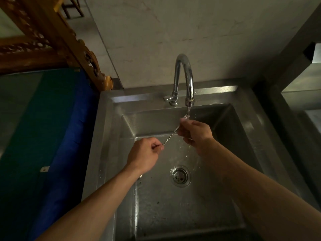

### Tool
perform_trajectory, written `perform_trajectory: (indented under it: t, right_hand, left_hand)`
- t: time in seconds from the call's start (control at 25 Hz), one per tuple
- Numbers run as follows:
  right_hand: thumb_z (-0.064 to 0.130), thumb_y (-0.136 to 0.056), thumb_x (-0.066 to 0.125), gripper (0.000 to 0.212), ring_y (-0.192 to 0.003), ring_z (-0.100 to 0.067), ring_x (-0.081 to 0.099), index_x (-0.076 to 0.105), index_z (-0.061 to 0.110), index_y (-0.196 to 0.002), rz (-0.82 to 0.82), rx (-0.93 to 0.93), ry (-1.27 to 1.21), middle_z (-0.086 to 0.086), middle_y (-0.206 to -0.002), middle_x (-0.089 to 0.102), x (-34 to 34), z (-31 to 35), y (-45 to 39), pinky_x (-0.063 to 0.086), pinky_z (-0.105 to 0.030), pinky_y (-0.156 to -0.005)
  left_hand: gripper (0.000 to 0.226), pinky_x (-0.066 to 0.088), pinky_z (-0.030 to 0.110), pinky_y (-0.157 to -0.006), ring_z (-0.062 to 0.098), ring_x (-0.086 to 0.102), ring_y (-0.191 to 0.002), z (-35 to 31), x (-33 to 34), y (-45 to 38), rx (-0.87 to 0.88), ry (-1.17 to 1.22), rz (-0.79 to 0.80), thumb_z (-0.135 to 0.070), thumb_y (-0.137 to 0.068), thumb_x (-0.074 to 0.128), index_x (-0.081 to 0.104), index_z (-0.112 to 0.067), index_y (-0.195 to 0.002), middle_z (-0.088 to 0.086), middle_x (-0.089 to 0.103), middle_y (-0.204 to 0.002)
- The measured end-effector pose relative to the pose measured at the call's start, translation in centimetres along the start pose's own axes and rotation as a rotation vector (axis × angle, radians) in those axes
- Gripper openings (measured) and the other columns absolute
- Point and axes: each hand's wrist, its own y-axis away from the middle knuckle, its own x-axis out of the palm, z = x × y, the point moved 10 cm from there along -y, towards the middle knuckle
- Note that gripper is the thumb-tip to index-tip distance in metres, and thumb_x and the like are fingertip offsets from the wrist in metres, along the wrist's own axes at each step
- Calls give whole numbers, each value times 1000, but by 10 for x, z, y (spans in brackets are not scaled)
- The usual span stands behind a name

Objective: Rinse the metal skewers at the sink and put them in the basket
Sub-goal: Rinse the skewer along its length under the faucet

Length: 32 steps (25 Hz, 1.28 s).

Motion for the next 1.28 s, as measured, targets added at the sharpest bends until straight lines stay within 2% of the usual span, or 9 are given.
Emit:
perform_trajectory:
  t: [0.16,0.28,0.4,0.68,0.84,0.96,1.04,1.2,1.28]
  right_hand:
    - [39,-87,67,25,-82,-19,71,67,15,-95,-29,1,-11,-6,-88,72,-4,0,-3,50,-29,-63]
    - [34,-85,71,20,-74,-16,71,67,14,-88,22,-12,7,-4,-80,73,1,2,-3,49,-27,-63]
    - [36,-86,69,26,-76,-17,71,69,12,-95,2,-11,5,-4,-80,74,-3,1,-3,50,-29,-65]
    - [32,-86,70,19,-70,-16,68,68,13,-85,30,-9,-3,3,-66,73,2,1,-3,48,-27,-61]
    - [39,-88,66,24,-70,-14,69,70,15,-84,-12,28,-37,3,-68,74,-1,-1,-2,49,-28,-62]
    - [31,-85,70,18,-71,-13,67,68,12,-88,42,-5,17,4,-70,73,4,1,-1,49,-27,-61]
    - [38,-86,68,24,-70,-12,68,69,14,-88,-4,11,-7,3,-74,73,-1,-2,-1,50,-28,-62]
    - [27,-83,73,12,-70,-14,65,68,17,-79,52,-11,11,4,-67,71,3,0,0,48,-26,-60]
    - [32,-84,71,16,-67,-12,66,68,17,-80,20,-4,-15,5,-66,71,-1,-1,0,49,-28,-62]
  left_hand:
    - [22,45,21,-64,-7,55,-61,-1,1,-2,8,-4,5,-26,-80,69,61,-36,-63,-21,60,-61]
    - [21,47,22,-65,-3,55,-61,-2,2,-4,16,0,2,-25,-80,69,61,-35,-63,-19,61,-61]
    - [21,49,24,-66,0,56,-61,-1,4,-4,12,9,8,-25,-80,69,62,-35,-63,-18,61,-62]
    - [17,45,22,-63,-6,54,-60,4,4,-4,4,1,8,-27,-79,70,63,-33,-65,-20,60,-59]
    - [21,45,21,-64,-7,54,-60,5,4,-6,7,4,14,-27,-79,71,61,-36,-62,-21,60,-60]
    - [23,48,24,-65,-4,55,-60,7,5,-6,6,7,22,-27,-79,71,60,-37,-62,-20,61,-61]
    - [22,49,25,-66,-1,56,-62,7,6,-6,17,6,34,-28,-79,72,60,-37,-62,-19,62,-63]
    - [22,49,25,-66,0,56,-61,6,6,-6,18,0,30,-28,-79,72,60,-36,-62,-17,62,-62]
    - [22,49,26,-66,1,57,-62,6,8,-6,21,-4,35,-28,-79,72,60,-36,-62,-17,62,-63]
